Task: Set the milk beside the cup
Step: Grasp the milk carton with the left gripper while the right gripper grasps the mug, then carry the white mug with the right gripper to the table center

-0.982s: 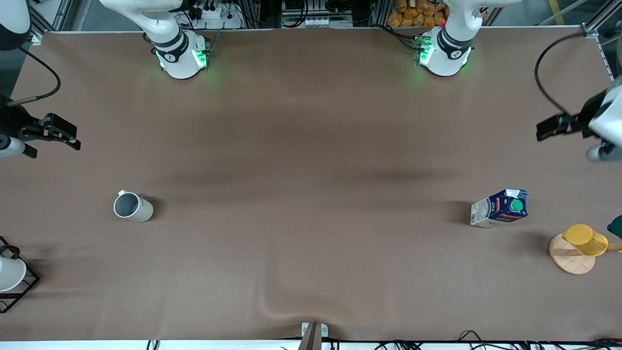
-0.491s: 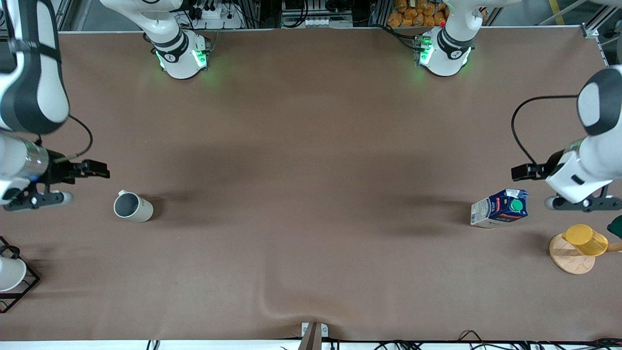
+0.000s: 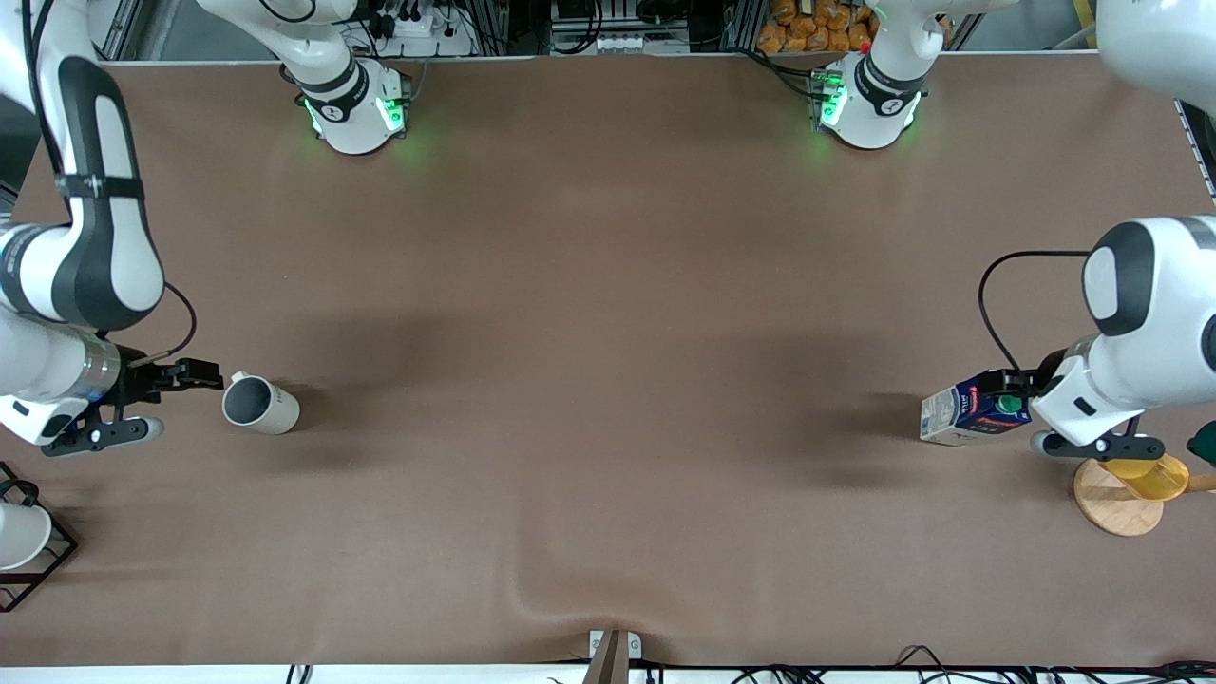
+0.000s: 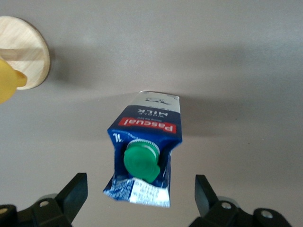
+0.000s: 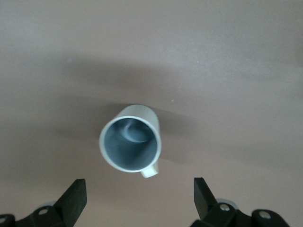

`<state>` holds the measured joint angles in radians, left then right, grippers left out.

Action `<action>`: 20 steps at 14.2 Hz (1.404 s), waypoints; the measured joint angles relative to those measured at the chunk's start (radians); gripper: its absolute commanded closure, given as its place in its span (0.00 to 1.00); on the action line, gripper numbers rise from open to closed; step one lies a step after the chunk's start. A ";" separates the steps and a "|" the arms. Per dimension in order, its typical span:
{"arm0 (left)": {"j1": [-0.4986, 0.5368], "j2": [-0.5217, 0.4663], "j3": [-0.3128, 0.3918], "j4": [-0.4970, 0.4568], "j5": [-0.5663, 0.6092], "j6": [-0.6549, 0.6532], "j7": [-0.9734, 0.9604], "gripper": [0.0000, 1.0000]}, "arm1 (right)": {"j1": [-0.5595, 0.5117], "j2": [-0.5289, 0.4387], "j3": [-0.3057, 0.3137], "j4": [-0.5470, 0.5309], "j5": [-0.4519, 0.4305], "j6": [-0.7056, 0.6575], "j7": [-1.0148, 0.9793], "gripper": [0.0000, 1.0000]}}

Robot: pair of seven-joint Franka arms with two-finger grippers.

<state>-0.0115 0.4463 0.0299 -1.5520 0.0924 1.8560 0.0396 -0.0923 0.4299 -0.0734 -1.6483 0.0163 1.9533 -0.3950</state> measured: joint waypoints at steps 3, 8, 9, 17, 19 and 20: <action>0.006 0.020 0.000 0.001 0.000 0.016 0.000 0.00 | -0.019 0.045 0.000 0.000 0.000 0.052 -0.049 0.04; 0.016 0.053 -0.002 0.001 -0.002 0.027 0.000 0.14 | -0.015 0.113 0.012 0.000 0.001 0.104 -0.049 0.15; 0.016 0.054 -0.003 0.001 -0.002 0.028 0.000 0.23 | -0.015 0.128 0.014 0.000 0.001 0.117 -0.049 0.15; 0.011 0.054 -0.004 0.006 -0.002 0.028 0.000 0.58 | -0.016 0.167 0.015 0.000 0.019 0.144 -0.082 1.00; 0.010 0.054 -0.005 0.007 -0.002 0.028 0.000 0.66 | -0.014 0.167 0.016 0.000 0.025 0.136 -0.082 1.00; 0.010 0.054 -0.005 0.008 -0.002 0.028 0.000 0.66 | -0.013 0.167 0.016 0.001 0.026 0.126 -0.081 1.00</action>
<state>-0.0014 0.5007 0.0251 -1.5440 0.0901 1.8835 0.0396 -0.1052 0.5965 -0.0571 -1.6471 0.0427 2.0792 -0.4758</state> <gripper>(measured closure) 0.595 0.885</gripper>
